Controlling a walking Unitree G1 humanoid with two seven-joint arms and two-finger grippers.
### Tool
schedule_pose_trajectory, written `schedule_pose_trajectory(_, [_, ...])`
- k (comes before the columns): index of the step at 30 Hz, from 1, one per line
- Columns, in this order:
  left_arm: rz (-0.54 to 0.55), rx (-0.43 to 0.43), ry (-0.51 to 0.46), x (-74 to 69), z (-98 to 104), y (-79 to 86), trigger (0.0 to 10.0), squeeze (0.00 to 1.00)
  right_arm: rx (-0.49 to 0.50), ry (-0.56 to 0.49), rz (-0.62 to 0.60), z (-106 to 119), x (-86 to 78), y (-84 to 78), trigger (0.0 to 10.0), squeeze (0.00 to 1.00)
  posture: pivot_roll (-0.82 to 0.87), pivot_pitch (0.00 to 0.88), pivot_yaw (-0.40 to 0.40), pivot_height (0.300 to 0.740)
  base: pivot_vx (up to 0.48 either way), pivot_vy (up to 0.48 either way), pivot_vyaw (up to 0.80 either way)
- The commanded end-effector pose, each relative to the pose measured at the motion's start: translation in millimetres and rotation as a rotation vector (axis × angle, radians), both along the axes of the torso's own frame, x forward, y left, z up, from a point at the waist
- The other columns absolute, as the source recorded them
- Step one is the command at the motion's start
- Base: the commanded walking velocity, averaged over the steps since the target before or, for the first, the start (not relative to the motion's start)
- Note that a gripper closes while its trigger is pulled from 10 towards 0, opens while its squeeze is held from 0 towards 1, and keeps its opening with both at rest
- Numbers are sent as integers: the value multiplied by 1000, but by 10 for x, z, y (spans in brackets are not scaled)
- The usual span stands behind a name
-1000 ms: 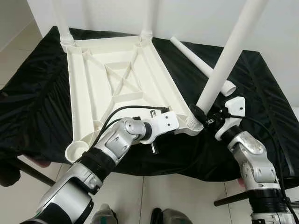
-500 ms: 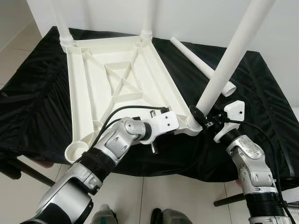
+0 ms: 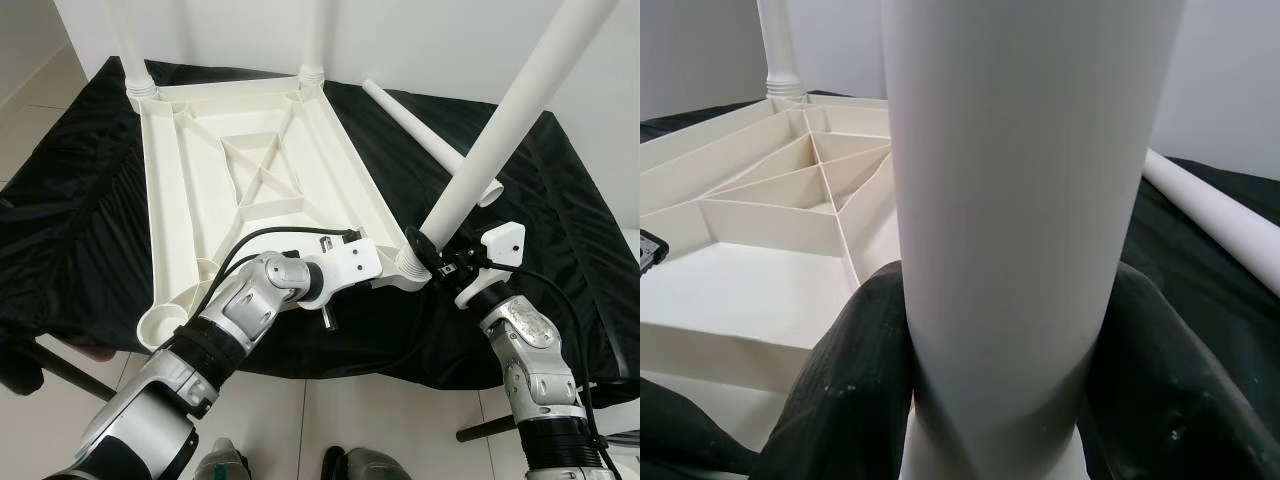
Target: Building children table
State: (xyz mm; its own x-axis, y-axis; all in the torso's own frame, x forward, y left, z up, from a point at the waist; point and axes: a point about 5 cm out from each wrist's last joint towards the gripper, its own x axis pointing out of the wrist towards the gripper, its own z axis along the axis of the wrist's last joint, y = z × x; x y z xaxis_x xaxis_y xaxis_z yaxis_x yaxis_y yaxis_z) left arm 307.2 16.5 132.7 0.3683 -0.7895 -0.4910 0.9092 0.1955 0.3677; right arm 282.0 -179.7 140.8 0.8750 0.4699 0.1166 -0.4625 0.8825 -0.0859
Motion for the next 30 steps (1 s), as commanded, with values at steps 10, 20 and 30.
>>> schedule_pose_trajectory(10, [36, 48, -25, 45, -25, 81, 10000, 0, 12, 258, -50, -355, 129, -14, 10000, 0, 24, 76, -37, 740, 0, 0, 0])
schedule_pose_trajectory(20, [40, 43, -29, 49, -8, 79, 10000, 0, -14, 232, -1, -313, 182, 18, 10000, 0, 30, 78, -45, 740, 0, 0, 0])
schedule_pose_trajectory(30, [38, 40, -30, 47, 0, 77, 10000, 0, -33, 221, -4, -350, 187, -16, 10000, 0, 26, 79, -41, 740, 0, 0, 0])
